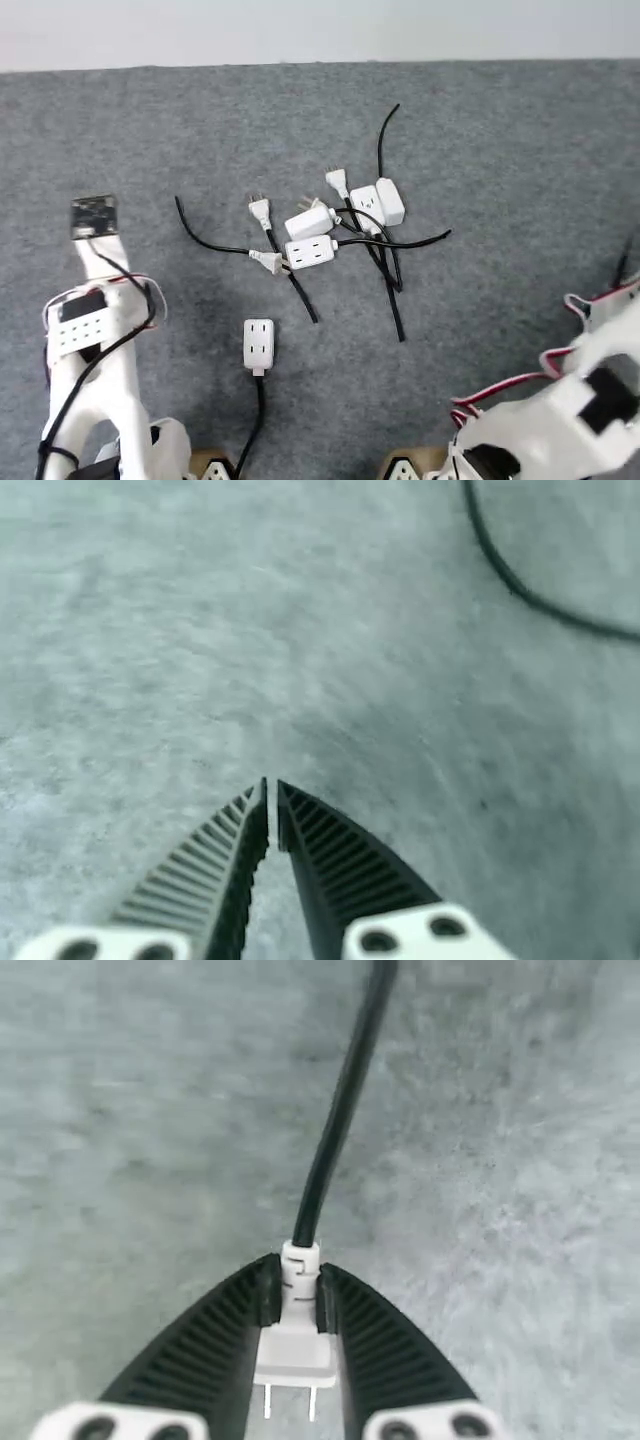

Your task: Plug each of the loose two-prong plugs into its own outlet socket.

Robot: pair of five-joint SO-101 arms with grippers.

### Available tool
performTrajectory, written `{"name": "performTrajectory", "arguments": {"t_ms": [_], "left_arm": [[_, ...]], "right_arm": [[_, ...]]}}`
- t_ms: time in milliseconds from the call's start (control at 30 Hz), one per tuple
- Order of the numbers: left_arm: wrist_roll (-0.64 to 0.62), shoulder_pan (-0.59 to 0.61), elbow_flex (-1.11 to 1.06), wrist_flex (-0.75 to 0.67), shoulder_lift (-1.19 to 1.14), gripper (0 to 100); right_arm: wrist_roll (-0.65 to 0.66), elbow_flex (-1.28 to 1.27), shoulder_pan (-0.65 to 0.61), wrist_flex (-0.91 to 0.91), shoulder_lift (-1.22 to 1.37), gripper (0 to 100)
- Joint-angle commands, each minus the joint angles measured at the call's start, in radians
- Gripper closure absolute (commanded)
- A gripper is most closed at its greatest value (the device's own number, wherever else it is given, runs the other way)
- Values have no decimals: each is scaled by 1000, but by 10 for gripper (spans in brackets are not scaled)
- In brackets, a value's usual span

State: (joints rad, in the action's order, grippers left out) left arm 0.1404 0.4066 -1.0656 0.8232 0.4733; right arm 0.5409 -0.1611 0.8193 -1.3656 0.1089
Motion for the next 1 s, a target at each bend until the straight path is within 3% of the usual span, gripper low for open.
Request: {"name": "performTrajectory", "arguments": {"t_ms": [0,233,367,533,733,967], "left_arm": [[78,-43,36,68,-3,987],[153,-84,186,172,-256,989],[324,-135,272,290,-367,989],[528,-207,231,319,-333,989],[588,-227,193,313,-279,989],[592,-238,193,313,-281,989]], "right_arm": [[-55,32,-93,-91,-222,990],[-207,32,-429,-202,-489,990],[-284,31,-690,-203,-599,990],[-377,-12,-1004,-157,-636,990],[-439,-157,-1290,-10,-638,990],[-443,-333,-1488,185,-647,990]]}}
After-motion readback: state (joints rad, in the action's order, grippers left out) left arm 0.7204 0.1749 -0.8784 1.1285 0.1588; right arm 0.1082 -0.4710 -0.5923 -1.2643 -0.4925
